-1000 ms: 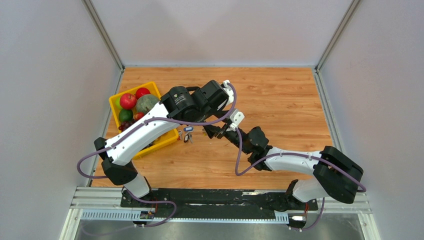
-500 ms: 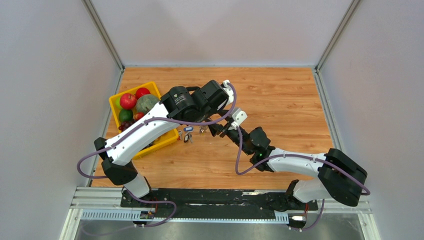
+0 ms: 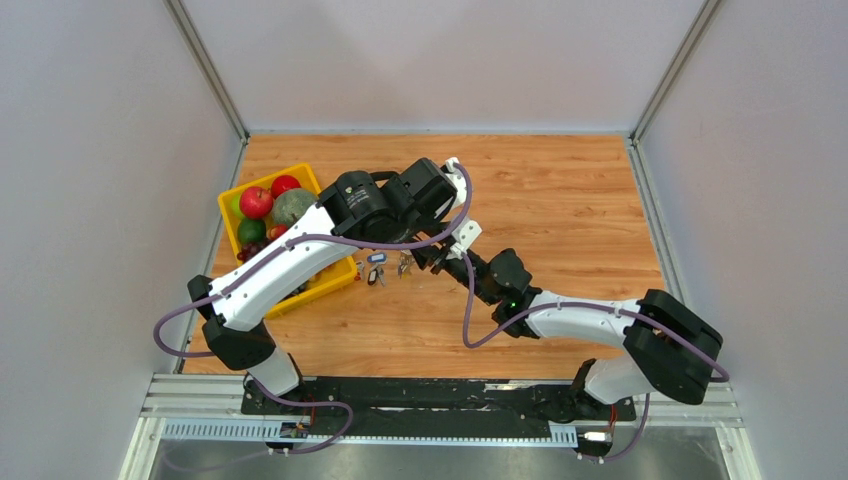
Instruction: Remove the keys from the keyring
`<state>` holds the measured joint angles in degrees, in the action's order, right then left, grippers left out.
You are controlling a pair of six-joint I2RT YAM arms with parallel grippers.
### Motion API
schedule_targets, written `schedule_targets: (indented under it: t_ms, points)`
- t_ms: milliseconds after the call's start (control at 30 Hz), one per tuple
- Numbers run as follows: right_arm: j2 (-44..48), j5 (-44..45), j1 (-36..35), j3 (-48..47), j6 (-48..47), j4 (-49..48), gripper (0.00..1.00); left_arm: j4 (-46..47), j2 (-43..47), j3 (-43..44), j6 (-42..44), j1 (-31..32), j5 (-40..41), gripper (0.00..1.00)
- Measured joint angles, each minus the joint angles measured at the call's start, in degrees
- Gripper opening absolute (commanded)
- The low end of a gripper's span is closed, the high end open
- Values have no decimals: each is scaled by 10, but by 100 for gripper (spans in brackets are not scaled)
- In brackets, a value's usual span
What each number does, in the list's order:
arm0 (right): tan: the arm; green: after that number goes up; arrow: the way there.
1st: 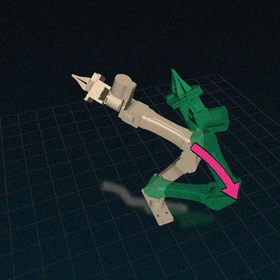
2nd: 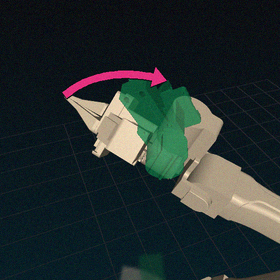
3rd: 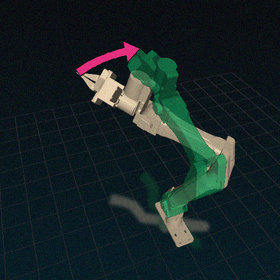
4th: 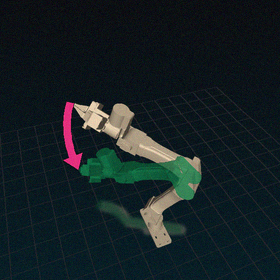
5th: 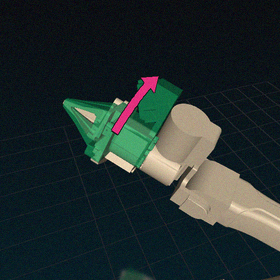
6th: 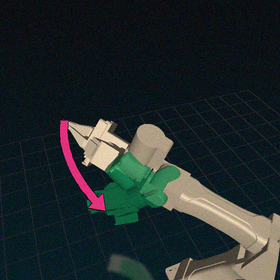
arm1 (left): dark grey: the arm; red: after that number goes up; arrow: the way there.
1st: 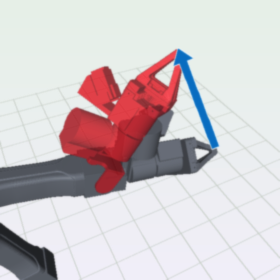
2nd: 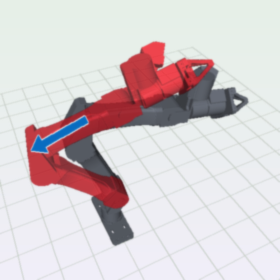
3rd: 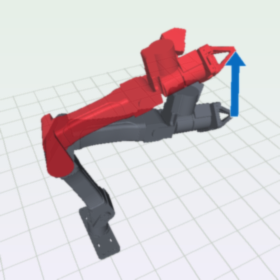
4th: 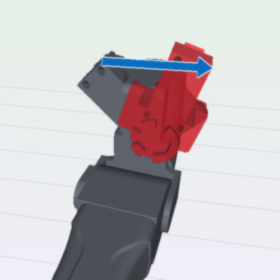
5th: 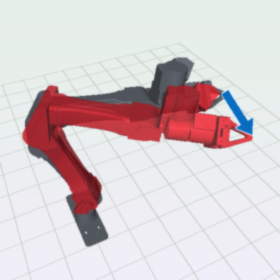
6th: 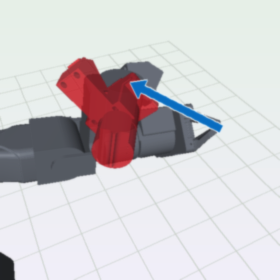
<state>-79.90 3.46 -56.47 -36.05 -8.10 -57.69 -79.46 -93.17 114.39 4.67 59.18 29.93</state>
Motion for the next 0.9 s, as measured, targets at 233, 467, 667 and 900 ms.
schedule_targets:
  t_ms: [233,467,667,900]
  points:
    - [-16,0,0,-8,-3,-14,28,-6,0,0,-3,0,-4,0]
    - [-27,7,0,-10,-4,-38,24,-7,0,0,-5,0,-8,0]
    - [-31,10,0,-10,-5,-50,14,-7,0,0,-5,0,-9,0]
    - [-32,10,0,-10,-4,-51,13,-7,-1,1,-5,0,-9,0]
